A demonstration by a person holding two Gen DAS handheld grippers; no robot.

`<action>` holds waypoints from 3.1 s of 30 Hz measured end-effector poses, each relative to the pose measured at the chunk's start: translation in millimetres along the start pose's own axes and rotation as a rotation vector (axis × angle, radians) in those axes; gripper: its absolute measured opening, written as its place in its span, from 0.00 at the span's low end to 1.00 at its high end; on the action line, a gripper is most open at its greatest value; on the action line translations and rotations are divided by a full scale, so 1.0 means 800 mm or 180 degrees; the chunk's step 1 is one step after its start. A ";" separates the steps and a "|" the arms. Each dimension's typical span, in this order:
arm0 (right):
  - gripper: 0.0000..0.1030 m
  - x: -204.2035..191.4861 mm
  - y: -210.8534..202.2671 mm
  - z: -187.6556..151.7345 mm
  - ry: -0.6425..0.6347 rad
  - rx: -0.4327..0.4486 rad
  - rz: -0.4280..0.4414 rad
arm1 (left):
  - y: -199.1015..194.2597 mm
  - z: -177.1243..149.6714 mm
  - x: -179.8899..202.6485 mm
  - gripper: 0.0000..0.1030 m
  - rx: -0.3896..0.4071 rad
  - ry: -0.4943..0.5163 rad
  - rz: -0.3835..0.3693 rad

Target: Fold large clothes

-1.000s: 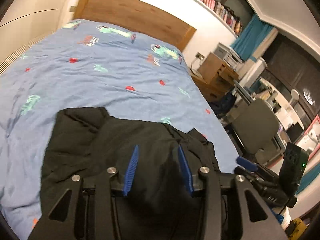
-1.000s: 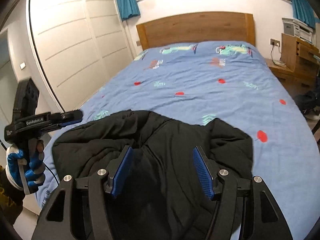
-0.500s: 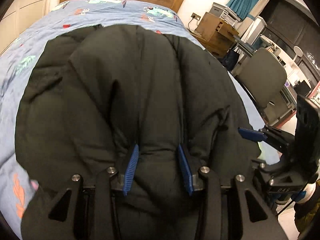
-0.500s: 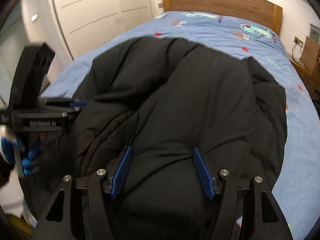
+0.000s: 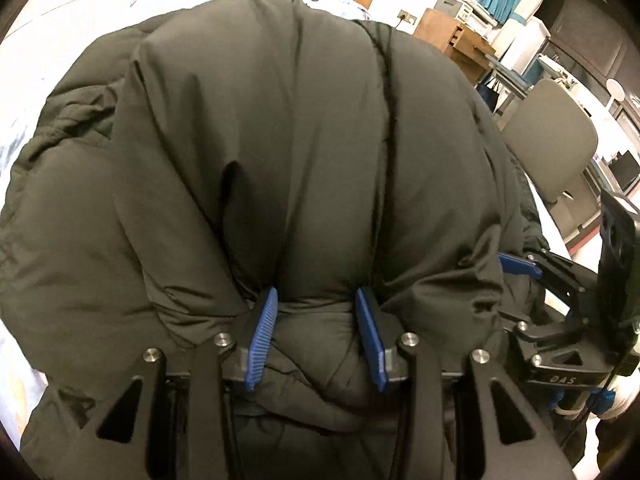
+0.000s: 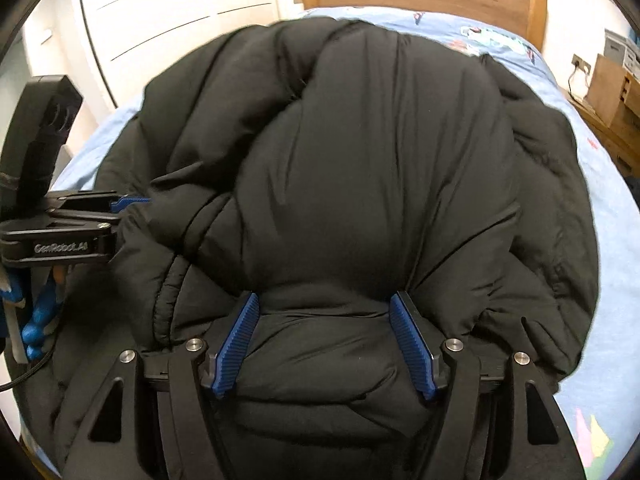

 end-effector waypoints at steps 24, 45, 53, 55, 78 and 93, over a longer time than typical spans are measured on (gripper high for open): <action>0.67 0.050 -0.042 0.078 0.0218 0.0250 -0.0037 | 0.012 0.096 0.021 0.39 0.0165 0.0147 0.0085; 0.71 0.026 -0.090 -0.002 0.0352 -0.0004 -0.0120 | -0.039 0.012 0.049 0.41 -0.0014 0.0125 0.0317; 0.71 0.020 -0.153 -0.035 0.0446 0.0000 -0.0149 | -0.121 -0.052 0.064 0.42 -0.0022 0.0126 0.0210; 0.71 0.024 -0.180 -0.046 0.0509 0.0070 -0.0158 | -0.147 -0.069 0.064 0.42 0.0021 0.0093 0.0171; 0.75 0.042 -0.323 -0.167 0.0797 0.0334 -0.0235 | -0.350 -0.215 0.013 0.46 0.0612 -0.0339 0.0365; 0.87 0.108 -0.371 -0.257 0.1137 0.0348 -0.0570 | -0.382 -0.322 -0.050 0.59 0.0587 -0.0873 0.0579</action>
Point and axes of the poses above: each gripper's, at about its wrist camera, not at the fingertips, and y roughly the way its jaws point, x to its right, z to its top, the point moved 6 cm from there along y, roughly the way its jaws point, and after that the axes turned 13 degrees about -z, right-handed, at the moved point
